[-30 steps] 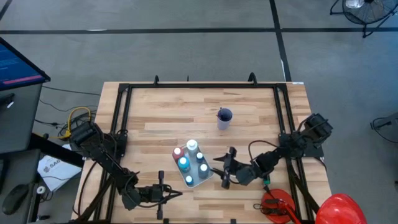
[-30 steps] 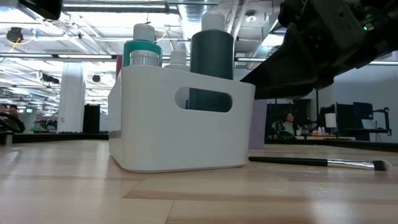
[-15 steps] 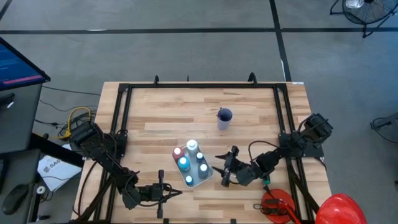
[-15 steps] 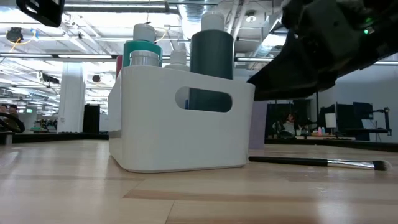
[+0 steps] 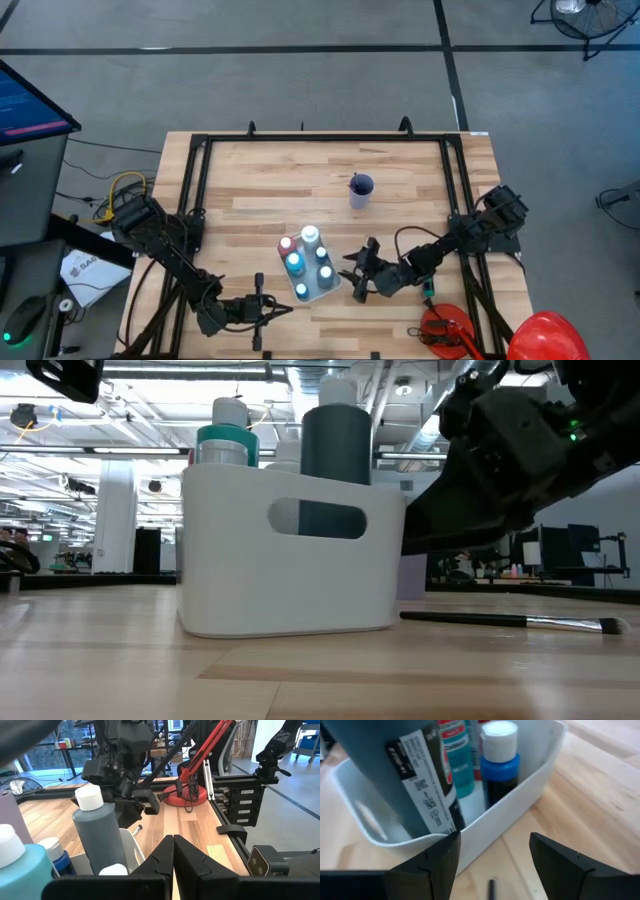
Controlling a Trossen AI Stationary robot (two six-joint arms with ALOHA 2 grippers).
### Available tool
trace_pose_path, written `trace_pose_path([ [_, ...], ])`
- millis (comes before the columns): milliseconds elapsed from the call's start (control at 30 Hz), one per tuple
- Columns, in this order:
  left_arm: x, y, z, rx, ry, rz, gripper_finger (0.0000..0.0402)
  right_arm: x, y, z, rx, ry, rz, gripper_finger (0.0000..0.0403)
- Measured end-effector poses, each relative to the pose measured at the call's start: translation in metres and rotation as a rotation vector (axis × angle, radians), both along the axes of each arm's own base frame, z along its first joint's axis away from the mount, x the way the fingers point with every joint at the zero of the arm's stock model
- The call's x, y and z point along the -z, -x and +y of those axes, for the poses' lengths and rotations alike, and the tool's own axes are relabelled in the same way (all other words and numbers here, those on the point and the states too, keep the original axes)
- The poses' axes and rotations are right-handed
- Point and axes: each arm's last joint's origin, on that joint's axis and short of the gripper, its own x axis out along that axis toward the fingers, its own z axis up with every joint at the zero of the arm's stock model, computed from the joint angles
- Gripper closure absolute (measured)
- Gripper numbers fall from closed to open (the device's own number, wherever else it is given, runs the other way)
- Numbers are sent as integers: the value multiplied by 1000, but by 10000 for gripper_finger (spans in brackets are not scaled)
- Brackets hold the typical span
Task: Pick & Place Paint Supplies
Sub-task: Adjust the white bin on the table
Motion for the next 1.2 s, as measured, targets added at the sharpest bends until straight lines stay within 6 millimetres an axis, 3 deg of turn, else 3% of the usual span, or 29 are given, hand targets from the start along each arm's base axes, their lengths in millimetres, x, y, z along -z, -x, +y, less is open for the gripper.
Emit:
trace_pose_path([
  [300, 0, 0, 0, 0, -2, 0, 402, -8, -3, 12, -49, -1, -22, 171],
  [933, 0, 0, 0, 0, -2, 1, 402, -10, -6, 13, -64, -16, -40, 171],
  [1067, 0, 0, 0, 0, -2, 0, 402, -2, -17, 20, -84, -2, -46, 171],
  [1200, 0, 0, 0, 0, -2, 1, 402, 3, -42, 28, -152, -2, -32, 171],
])
